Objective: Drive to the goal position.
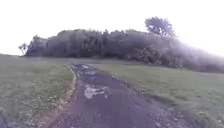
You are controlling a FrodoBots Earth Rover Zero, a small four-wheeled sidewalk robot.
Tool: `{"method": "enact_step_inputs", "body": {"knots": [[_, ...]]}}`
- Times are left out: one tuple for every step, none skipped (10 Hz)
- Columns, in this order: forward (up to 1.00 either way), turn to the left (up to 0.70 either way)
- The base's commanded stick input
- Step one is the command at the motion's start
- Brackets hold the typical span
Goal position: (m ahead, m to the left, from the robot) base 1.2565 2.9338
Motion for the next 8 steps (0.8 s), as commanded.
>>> {"method": "enact_step_inputs", "body": {"knots": [[0.69, 0.0], [0.69, 0.0], [0.69, 0.0], [0.69, 0.0], [0.69, 0.0], [0.69, 0.0], [0.69, 0.0], [0.69, 0.0]]}}
